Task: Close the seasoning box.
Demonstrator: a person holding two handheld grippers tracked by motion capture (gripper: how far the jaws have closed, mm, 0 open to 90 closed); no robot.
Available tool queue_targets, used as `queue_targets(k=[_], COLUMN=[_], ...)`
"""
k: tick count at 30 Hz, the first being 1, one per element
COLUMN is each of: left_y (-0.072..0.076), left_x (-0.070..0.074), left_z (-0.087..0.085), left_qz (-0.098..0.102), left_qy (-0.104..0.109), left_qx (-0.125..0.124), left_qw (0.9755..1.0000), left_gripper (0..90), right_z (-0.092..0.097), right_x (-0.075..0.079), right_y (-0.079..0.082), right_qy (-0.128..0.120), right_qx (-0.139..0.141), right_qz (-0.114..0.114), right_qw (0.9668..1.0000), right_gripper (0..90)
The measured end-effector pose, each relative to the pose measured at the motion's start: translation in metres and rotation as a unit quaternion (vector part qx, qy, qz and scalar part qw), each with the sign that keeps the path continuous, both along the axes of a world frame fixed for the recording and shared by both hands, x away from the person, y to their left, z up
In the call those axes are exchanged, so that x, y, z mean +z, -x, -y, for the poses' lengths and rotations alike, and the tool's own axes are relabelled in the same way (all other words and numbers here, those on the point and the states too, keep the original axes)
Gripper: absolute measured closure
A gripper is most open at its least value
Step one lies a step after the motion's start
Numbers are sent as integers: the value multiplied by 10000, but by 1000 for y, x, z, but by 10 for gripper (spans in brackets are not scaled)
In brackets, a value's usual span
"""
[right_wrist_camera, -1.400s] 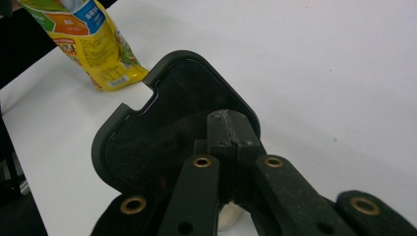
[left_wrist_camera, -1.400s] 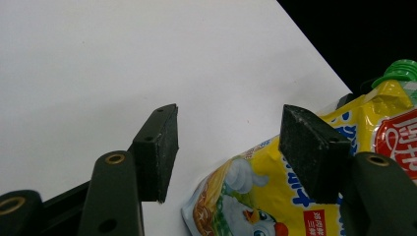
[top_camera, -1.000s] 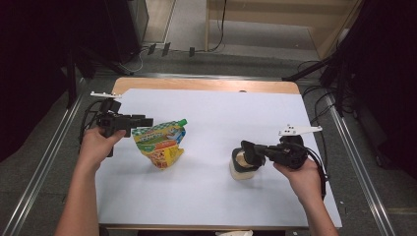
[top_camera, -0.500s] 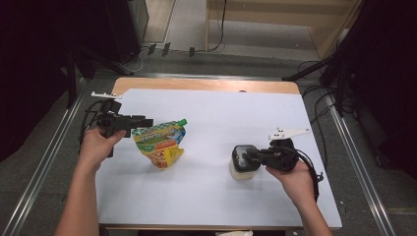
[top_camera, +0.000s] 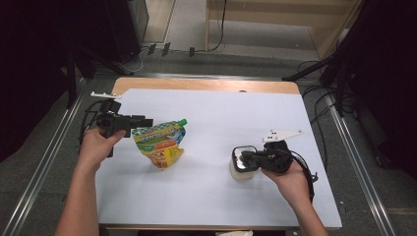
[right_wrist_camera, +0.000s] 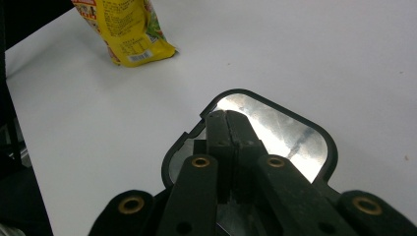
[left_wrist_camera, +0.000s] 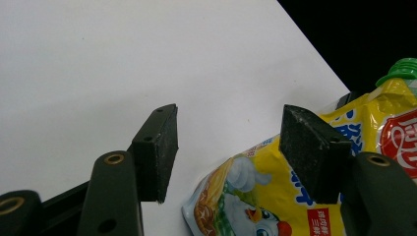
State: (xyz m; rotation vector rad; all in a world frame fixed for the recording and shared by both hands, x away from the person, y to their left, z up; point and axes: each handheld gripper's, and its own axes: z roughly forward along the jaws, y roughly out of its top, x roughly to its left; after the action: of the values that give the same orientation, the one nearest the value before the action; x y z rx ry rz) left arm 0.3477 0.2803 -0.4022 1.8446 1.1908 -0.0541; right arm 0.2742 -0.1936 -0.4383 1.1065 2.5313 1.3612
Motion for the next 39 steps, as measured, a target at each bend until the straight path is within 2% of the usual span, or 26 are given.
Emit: queue_targets(k=[5,8,13,15,21,25,33,39], left_y=[0,0,0,-1,-1,-1,-2,-3], left_x=[0,0,-1,-1,-2,-2,-4,-6], left_z=[0,0,0,0,-1,-1,0,0], left_qz=[-13,-11,-21,-25,-50,-55,-73,-80], left_qy=[-1,-7,-20,-22,-32,-32,-47,-75], left_qx=[12,11,-2,-2,7,12,17,5], left_qw=[10000,10000,10000,10000,10000,10000,10000,9999], left_gripper=[405,405,405,405,404,403,403,405], right_z=[6,15,23,26,35,42,53,65], right_x=[4,6,6,5,2,-1,-10,-17], right_y=[0,-1,-3,-4,-7,-10,-13,-16], right_qy=[-62,-137,-179,-163,-180,-118,-100,-181], right_qx=[-74,-200,-359,-407,-541,-663,-821,-995], right_qz=[111,233,271,333,331,444,468,525], right_qw=[9999,9994,9988,9985,9978,9967,9955,9935], right_gripper=[837,771,695,662,597,533,498,471])
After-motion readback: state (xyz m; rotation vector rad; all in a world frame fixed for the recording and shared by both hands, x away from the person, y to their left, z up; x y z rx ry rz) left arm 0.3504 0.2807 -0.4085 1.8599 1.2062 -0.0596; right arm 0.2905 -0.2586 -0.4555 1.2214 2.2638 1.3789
